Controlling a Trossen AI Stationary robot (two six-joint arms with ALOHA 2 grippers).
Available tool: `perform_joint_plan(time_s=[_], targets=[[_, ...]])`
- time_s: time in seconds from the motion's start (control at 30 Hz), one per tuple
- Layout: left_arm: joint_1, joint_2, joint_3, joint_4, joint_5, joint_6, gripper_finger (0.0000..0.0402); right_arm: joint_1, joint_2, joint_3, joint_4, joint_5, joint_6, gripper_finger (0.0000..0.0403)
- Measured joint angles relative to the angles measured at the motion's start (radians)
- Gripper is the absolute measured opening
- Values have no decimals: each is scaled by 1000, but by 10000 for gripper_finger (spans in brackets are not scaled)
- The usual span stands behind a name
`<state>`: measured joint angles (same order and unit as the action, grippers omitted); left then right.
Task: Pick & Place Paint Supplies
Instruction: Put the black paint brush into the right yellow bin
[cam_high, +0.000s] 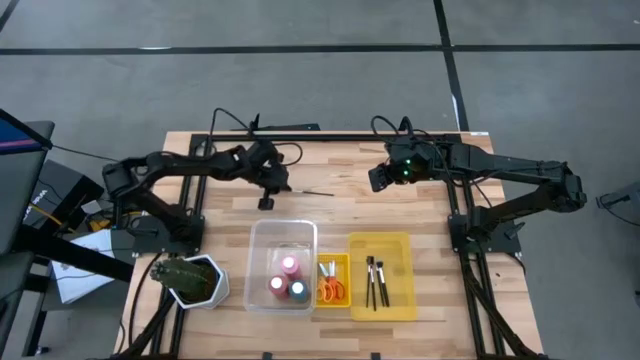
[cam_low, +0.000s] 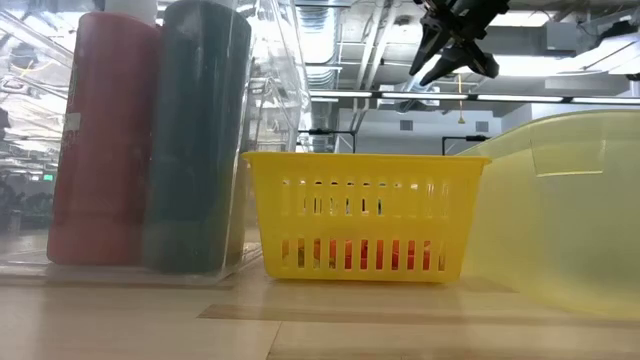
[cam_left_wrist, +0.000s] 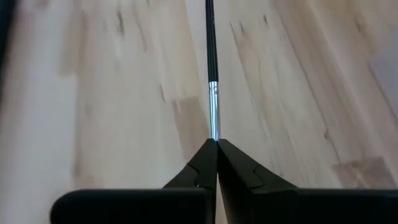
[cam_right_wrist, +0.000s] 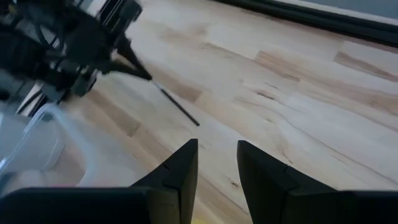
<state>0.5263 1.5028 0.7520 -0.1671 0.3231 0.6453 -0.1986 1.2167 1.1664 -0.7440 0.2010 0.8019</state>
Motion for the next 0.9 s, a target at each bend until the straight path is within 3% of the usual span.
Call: perform_joint_plan(time_s=[0.2, 0.47, 0.9], targets=[[-64, -62, 71, -19, -69, 0, 0, -20, 0, 0, 52, -85, -115, 108], [-137, -62, 259, -105, -207, 53, 0, -67, 0, 0, 123, -196, -324, 108], [-197, -60, 399, -168, -356, 84, 0, -79, 0, 53, 154, -201, -762, 108]])
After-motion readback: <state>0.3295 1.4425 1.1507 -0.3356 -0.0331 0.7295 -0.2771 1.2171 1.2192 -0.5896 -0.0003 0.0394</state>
